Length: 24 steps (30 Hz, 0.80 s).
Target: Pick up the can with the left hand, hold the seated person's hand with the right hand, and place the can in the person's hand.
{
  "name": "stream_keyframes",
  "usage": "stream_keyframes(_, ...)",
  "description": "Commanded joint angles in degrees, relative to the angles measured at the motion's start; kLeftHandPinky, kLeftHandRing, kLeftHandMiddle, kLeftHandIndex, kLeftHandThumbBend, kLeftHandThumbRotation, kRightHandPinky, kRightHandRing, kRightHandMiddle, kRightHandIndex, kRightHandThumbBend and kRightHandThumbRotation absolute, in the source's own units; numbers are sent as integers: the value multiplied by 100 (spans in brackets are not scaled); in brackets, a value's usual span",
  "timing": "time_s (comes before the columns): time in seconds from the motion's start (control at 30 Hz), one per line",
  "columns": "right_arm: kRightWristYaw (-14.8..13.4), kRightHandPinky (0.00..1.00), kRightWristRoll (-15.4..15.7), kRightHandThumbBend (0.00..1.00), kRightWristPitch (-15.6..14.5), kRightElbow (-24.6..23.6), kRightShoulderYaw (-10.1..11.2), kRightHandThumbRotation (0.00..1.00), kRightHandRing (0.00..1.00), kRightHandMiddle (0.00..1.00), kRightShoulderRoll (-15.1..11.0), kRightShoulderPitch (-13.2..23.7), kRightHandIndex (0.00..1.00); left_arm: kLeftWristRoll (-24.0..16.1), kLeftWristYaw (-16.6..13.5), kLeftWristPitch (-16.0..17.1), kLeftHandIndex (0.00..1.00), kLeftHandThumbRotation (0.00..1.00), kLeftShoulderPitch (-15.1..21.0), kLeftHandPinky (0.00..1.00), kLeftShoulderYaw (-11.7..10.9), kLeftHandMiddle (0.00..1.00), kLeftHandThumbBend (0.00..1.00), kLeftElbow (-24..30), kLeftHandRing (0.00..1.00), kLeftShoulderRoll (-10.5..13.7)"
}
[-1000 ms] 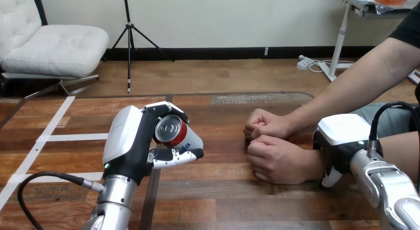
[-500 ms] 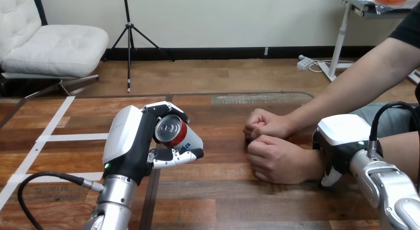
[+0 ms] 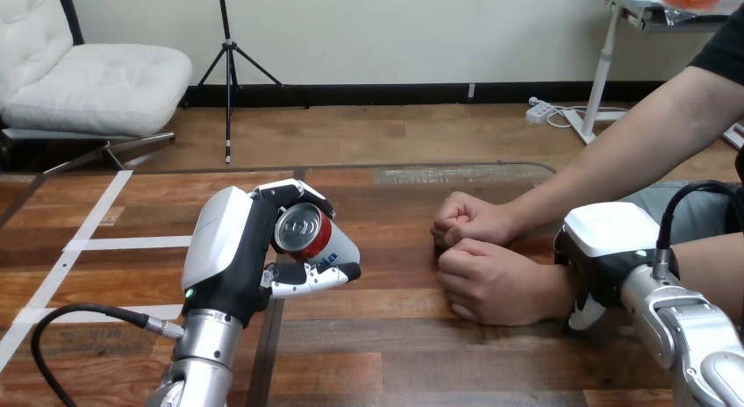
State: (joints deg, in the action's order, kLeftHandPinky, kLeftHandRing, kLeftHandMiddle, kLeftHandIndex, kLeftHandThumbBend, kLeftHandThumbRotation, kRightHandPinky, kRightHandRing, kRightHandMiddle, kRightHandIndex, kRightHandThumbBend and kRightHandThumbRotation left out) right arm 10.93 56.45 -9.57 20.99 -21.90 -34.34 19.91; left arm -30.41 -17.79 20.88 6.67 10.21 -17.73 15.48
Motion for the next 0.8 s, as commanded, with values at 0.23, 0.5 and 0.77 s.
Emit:
stream_keyframes(0.23,-27,23,-132,74,-88,-889,316,0,32,43,-222,74,53,119,-2,118,50,0,548,33,-130,48,69,276,39,-18)
stream_keyframes(0.5,35,24,-202,73,-148,-1247,412,0,33,43,-269,23,54,198,122,133,50,0,706,33,-89,48,69,294,39,-66)
stream_keyframes(0.77,-107,20,-280,79,9,-1523,524,0,29,40,-344,-59,53,262,193,176,50,0,861,33,-70,47,69,257,40,-170)
